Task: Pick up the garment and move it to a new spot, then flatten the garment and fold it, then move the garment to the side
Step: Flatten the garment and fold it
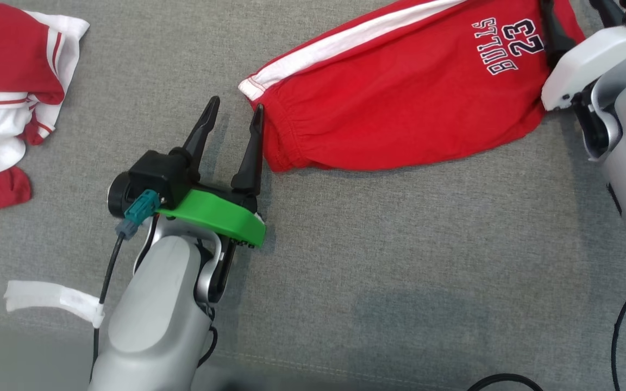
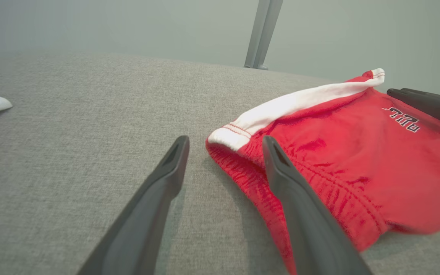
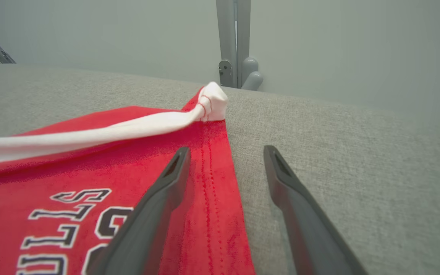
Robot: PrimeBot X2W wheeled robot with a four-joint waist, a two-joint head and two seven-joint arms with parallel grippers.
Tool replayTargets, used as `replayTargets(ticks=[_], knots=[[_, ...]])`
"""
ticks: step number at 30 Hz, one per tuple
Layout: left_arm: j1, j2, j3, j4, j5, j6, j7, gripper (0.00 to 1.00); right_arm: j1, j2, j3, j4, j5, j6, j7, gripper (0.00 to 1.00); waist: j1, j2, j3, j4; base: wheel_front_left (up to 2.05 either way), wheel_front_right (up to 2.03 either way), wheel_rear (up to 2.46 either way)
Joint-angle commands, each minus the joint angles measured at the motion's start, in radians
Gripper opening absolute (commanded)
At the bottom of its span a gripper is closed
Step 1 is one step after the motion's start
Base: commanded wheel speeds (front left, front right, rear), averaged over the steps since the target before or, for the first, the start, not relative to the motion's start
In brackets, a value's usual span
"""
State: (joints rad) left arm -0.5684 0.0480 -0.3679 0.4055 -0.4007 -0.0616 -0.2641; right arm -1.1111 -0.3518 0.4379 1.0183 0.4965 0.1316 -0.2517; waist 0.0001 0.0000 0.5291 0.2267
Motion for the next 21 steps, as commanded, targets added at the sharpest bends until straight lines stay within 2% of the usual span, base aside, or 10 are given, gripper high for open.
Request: replayTargets(ticks=[1, 10, 16, 17, 18, 19, 21], knots=[[0.033, 0.006, 0.015, 0.0, 0.014, 0.011, 0.0, 1.0, 0.049, -0.001, 0.006, -0.013, 0.035, -0.002, -0.009, 1.0, -0.0001, 0.0, -0.042, -0.022, 0.0, 0.0, 0.0], [0.125, 0.005, 0.066, -0.022, 0.055, 0.007, 0.0, 1.0, 0.179, -0.012, 0.039, -0.06, 0.132, -0.002, -0.013, 1.0, -0.0001, 0.0, -0.09, -0.034, 0.0, 0.0, 0.0], [0.153, 0.005, 0.069, -0.025, 0.054, 0.003, 0.0, 1.0, 0.211, 0.011, 0.069, -0.021, 0.185, -0.002, 0.022, 1.0, -0.0001, 0.0, -0.089, -0.021, 0.0, 0.0, 0.0], [0.156, 0.005, 0.068, -0.023, 0.052, 0.002, 0.0, 1.0, 0.222, 0.018, 0.078, -0.012, 0.193, -0.001, 0.033, 0.8, -0.0001, 0.0, -0.093, -0.018, 0.0, 0.0, 0.0], [0.159, 0.005, 0.068, -0.021, 0.051, 0.002, 0.0, 1.0, 0.231, 0.023, 0.085, -0.006, 0.202, -0.001, 0.039, 0.26, -0.0001, 0.0, -0.098, -0.017, 0.0, 0.0, 0.0], [0.166, 0.005, 0.069, -0.019, 0.05, 0.001, 0.0, 1.0, 0.242, 0.028, 0.091, -0.001, 0.209, -0.001, 0.04, 0.0, -0.0001, 0.0, -0.104, -0.016, 0.0, 0.0, 0.0], [0.183, 0.005, 0.075, -0.012, 0.054, 0.001, 0.0, 1.0, 0.261, 0.033, 0.098, 0.009, 0.223, -0.001, 0.036, 0.0, -0.0001, 0.0, -0.122, -0.018, 0.0, 0.0, 0.0]])
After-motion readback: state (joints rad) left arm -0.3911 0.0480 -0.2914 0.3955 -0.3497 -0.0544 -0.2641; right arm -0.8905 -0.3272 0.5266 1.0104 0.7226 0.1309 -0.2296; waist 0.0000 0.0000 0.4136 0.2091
